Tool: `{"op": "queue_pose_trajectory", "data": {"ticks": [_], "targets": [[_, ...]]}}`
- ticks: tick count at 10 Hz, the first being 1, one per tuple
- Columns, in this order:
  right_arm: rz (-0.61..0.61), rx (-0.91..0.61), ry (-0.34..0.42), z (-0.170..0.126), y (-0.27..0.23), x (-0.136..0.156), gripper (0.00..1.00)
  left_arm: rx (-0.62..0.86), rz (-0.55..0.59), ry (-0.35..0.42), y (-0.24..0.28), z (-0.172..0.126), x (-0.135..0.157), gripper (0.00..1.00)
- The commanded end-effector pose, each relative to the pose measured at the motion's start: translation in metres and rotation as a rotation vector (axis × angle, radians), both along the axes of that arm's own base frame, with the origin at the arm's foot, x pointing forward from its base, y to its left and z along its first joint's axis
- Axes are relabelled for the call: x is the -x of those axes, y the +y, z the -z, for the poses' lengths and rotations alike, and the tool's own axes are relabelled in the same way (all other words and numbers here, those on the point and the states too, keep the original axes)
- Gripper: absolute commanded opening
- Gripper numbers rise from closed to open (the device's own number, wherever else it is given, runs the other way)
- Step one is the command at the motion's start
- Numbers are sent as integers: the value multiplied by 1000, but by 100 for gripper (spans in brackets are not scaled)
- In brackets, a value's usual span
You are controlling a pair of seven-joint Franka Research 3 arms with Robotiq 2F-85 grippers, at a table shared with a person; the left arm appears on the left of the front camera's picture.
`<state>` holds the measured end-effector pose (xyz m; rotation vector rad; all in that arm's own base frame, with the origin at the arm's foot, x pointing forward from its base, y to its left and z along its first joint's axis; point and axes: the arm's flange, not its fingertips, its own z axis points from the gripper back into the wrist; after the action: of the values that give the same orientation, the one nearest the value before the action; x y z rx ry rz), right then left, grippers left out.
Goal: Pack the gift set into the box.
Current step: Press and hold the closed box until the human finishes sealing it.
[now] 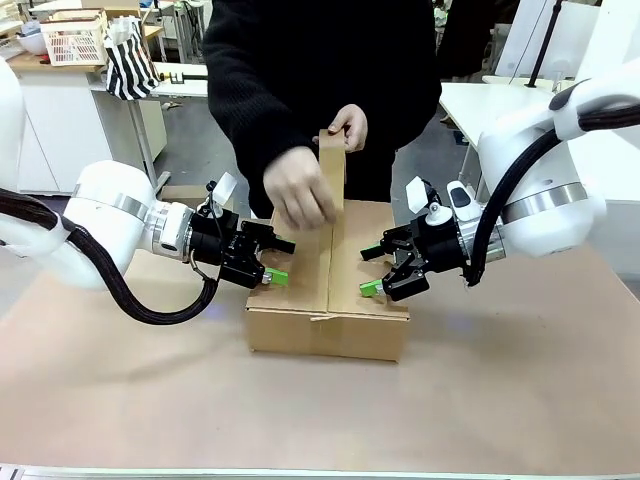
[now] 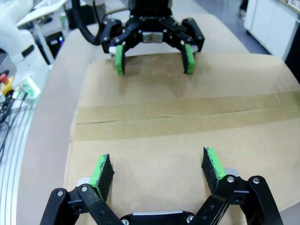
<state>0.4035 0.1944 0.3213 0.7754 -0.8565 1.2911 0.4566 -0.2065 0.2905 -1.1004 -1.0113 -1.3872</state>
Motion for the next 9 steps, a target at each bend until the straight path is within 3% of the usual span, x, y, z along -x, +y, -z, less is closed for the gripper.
{"op": "queue_pose_trajectory", "data": {"ticks": [1, 9], "targets": [[11, -2, -21, 2, -1, 0, 100, -2, -2, -8, 1, 0, 0, 100], [11, -2, -21, 2, -1, 0, 100, -2, -2, -8, 1, 0, 0, 100]]}}
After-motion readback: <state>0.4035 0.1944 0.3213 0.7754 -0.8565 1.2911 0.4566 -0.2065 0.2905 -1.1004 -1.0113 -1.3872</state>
